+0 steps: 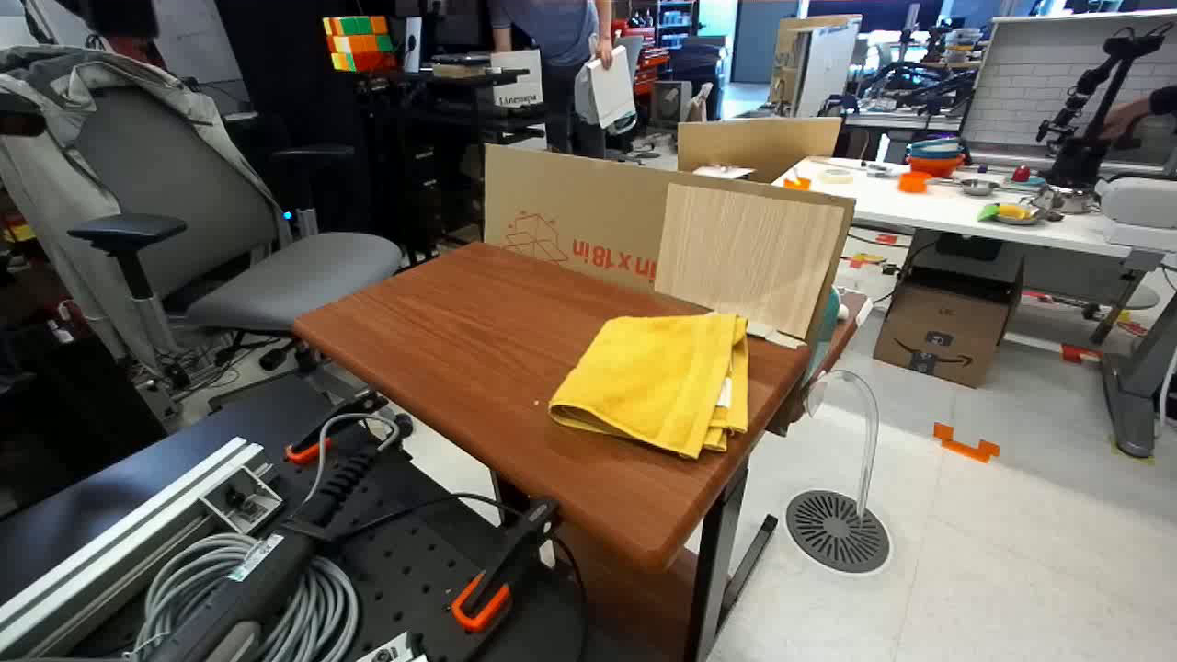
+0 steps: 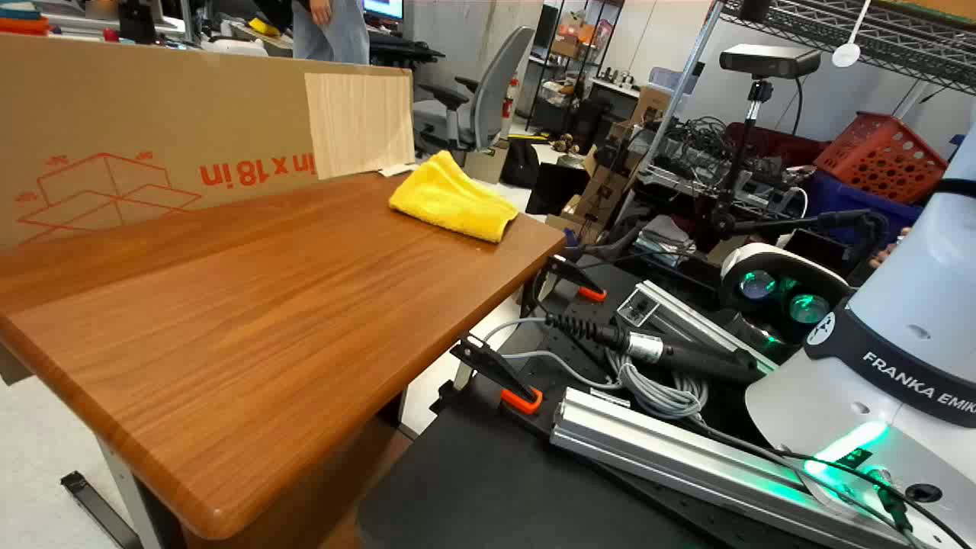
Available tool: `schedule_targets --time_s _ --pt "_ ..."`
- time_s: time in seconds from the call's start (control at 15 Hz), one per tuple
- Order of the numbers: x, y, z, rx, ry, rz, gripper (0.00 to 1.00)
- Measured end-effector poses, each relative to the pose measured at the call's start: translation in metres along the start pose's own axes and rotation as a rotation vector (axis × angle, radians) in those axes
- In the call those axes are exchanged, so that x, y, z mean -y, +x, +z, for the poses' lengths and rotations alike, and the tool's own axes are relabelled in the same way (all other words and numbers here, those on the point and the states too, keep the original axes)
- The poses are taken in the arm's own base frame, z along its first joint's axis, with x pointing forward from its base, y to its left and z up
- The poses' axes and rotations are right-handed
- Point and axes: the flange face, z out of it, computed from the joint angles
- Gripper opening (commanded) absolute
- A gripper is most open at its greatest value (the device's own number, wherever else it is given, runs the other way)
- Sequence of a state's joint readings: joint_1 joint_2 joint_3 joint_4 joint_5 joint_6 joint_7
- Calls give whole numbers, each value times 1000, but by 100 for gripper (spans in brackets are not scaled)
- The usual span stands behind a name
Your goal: Wipe the table with the yellow towel
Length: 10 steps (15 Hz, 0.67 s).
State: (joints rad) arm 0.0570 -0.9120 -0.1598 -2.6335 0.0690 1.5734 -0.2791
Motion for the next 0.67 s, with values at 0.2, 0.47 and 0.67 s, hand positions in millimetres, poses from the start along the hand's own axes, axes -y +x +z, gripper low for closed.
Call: schedule_targets --time_s 0.2,0.47,0.67 --pt "0 0 0 0 0 0 100" --pt "0 0 1 2 1 1 100" --pt "-8 16 5 -65 36 40 100"
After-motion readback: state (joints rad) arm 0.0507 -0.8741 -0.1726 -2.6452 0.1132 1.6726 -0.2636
